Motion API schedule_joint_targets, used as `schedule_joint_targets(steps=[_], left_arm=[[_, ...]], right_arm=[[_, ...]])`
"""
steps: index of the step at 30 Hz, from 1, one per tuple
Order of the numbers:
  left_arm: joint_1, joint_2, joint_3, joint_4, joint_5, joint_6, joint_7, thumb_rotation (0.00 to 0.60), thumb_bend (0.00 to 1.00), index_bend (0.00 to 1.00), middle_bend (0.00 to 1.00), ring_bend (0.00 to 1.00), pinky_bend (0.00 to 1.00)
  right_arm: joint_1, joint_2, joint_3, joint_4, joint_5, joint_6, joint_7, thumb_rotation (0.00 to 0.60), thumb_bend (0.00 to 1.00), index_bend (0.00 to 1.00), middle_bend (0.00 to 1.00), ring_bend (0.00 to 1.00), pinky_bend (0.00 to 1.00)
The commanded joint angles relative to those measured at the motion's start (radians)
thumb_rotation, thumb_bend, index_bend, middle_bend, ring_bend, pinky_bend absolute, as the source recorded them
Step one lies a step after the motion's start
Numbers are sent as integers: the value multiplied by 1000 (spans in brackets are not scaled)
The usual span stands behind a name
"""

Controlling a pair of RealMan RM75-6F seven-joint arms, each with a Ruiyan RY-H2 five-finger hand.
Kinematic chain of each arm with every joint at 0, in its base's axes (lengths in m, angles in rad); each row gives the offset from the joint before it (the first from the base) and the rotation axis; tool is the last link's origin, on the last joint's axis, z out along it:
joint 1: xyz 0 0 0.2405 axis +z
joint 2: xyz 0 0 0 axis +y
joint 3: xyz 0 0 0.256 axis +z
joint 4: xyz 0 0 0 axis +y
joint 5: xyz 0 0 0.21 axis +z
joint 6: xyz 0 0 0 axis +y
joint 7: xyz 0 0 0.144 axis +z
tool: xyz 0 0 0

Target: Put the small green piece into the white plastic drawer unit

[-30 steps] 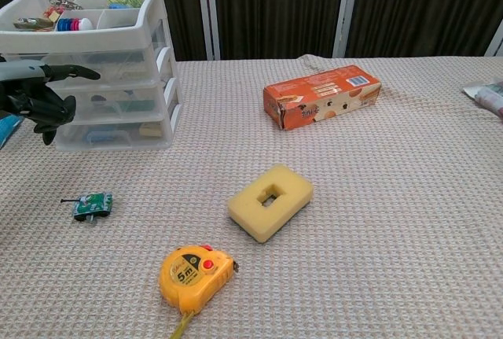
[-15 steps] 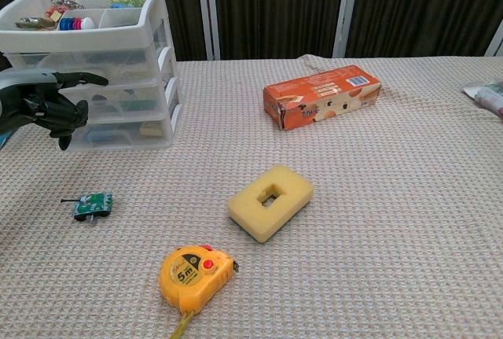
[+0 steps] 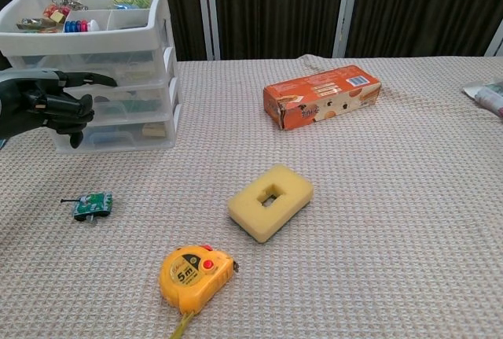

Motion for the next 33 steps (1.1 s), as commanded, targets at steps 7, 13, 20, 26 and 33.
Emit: schedule_joint_targets(steps=[7, 13, 20, 26, 33], left_arm=[[68, 46, 41, -52, 110, 27, -63, 600, 761, 287, 963, 824, 630], [113, 78, 90, -68, 195, 50, -85, 600, 761, 291, 962, 823, 629], [170, 109, 162, -80, 345, 161, -26, 600, 762, 286, 956, 821, 628], [214, 121, 222, -53, 542, 350, 178, 600, 761, 169, 956, 822, 628], [218, 229, 198, -197, 508, 439, 501, 600, 761, 59, 958, 823, 632]], right_arm=[[-2, -2, 0, 1, -1, 5, -1, 600, 0, 93, 0, 0, 0], [-4, -3, 1, 1, -1, 9, -5, 600, 0, 93, 0, 0, 0], [-5, -4, 2, 1, -1, 12, -5, 600, 0, 93, 0, 0, 0], [-6, -6, 2, 2, -5, 17, -5, 600, 0, 93, 0, 0, 0], [-5, -7, 3, 1, -2, 15, -10, 600, 0, 93, 0, 0, 0]])
